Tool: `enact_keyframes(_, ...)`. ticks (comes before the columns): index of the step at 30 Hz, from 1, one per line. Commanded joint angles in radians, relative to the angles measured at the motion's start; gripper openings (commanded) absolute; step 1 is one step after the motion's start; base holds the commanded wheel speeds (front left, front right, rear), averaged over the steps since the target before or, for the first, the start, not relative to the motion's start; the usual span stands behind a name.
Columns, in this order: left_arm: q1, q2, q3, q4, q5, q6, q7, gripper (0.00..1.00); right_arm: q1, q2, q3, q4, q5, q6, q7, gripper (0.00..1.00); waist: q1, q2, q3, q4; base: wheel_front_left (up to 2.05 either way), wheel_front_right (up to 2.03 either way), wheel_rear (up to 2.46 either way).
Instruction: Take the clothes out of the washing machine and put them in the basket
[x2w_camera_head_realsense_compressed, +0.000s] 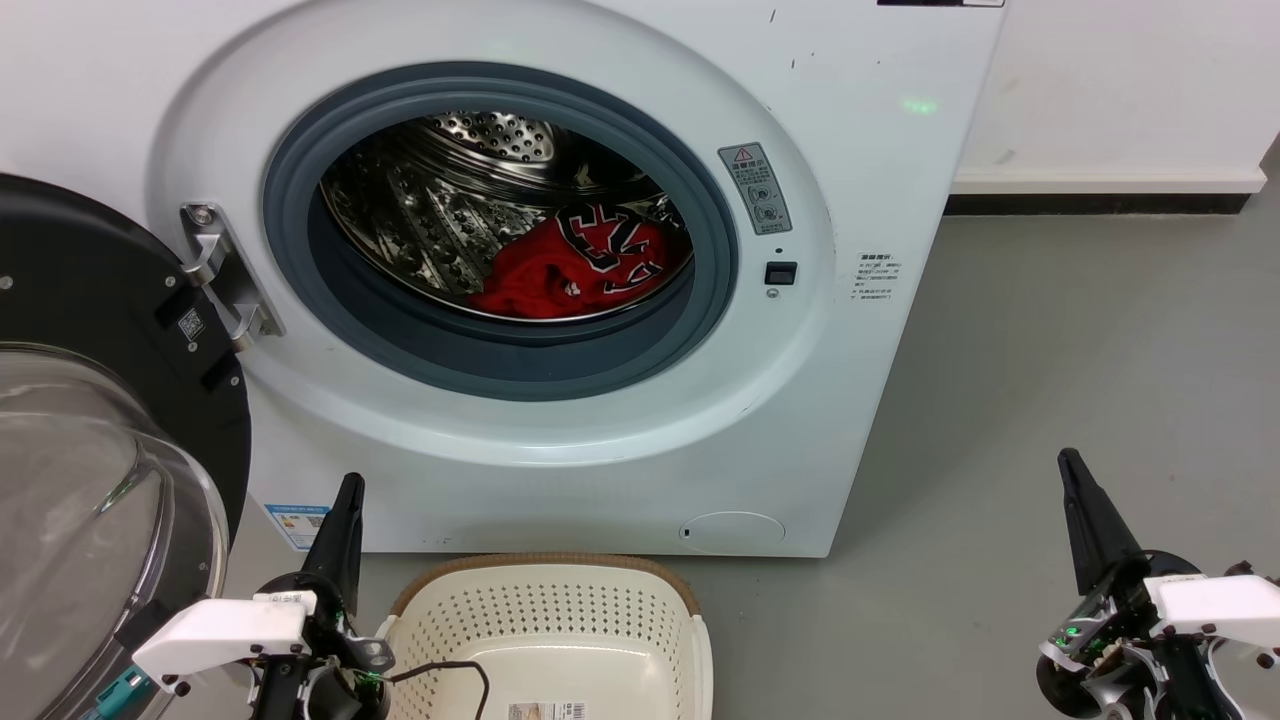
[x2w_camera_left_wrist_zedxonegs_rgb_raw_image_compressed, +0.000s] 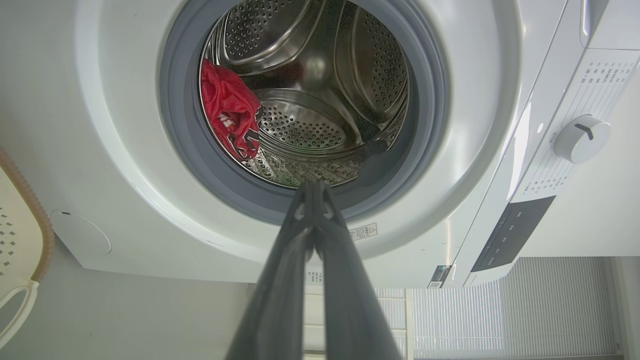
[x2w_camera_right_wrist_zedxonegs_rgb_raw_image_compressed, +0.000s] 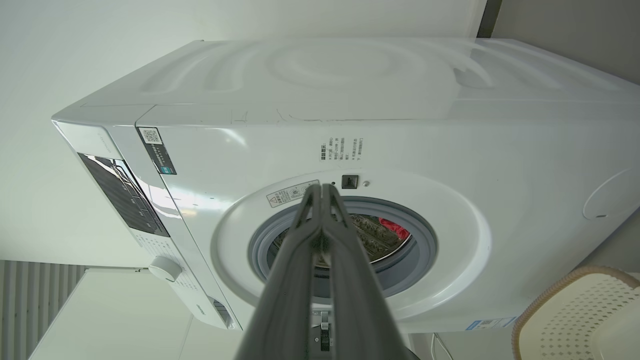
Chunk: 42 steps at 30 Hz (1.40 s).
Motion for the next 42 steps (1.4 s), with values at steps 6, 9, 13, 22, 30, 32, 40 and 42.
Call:
enact_keyframes(6,-0.006,-0.001,0.003,-0.001,-0.002,-0.002,0.002,0.00,-0.013,0.003,0.000,0.002,-0.004,0.000,0.000,0.00,0.0000,-0.0001,0.000,0.000,0.00,0.00,0.00)
enact_keyframes(9,-0.006,-0.001,0.003,-0.001,-0.002,-0.002,0.002,0.00,-0.013,0.003,0.000,0.002,-0.004,0.000,0.000,0.00,0.0000,-0.0001,0.000,0.000,0.00,0.00,0.00)
enact_keyframes(13,-0.006,-0.001,0.003,-0.001,-0.002,-0.002,0.002,0.00,-0.013,0.003,0.000,0.002,-0.004,0.000,0.000,0.00,0.0000,-0.0001,0.000,0.000,0.00,0.00,0.00)
enact_keyframes(22,0.001,0.000,-0.001,0.003,0.000,0.000,-0.001,1.00,0.002,0.000,0.000,0.002,0.000,0.000,-0.001,1.00,0.0000,-0.0001,0.000,0.000,0.00,0.00,0.00)
enact_keyframes(30,0.031,-0.003,-0.011,0.002,0.023,0.000,-0.030,1.00,0.033,0.001,0.000,0.015,-0.020,0.000,-0.028,1.00,0.0000,-0.0001,0.001,0.000,0.00,0.00,0.00)
enact_keyframes(32,0.033,-0.003,-0.010,-0.006,0.054,0.001,-0.040,1.00,0.036,0.001,-0.004,0.010,-0.044,0.000,-0.038,1.00,0.0000,-0.0001,0.001,0.000,0.00,0.00,0.00)
enact_keyframes(40,0.039,-0.002,-0.022,-0.061,0.204,0.027,-0.078,1.00,0.048,0.001,-0.011,-0.042,-0.207,0.000,-0.076,1.00,0.0000,-0.0001,0.004,-0.001,0.00,0.00,0.00)
enact_keyframes(42,0.042,-0.002,-0.028,-0.075,0.244,0.037,-0.087,1.00,0.052,0.001,-0.009,-0.057,-0.254,0.000,-0.085,1.00,0.0000,-0.0001,0.005,-0.001,0.00,0.00,0.00)
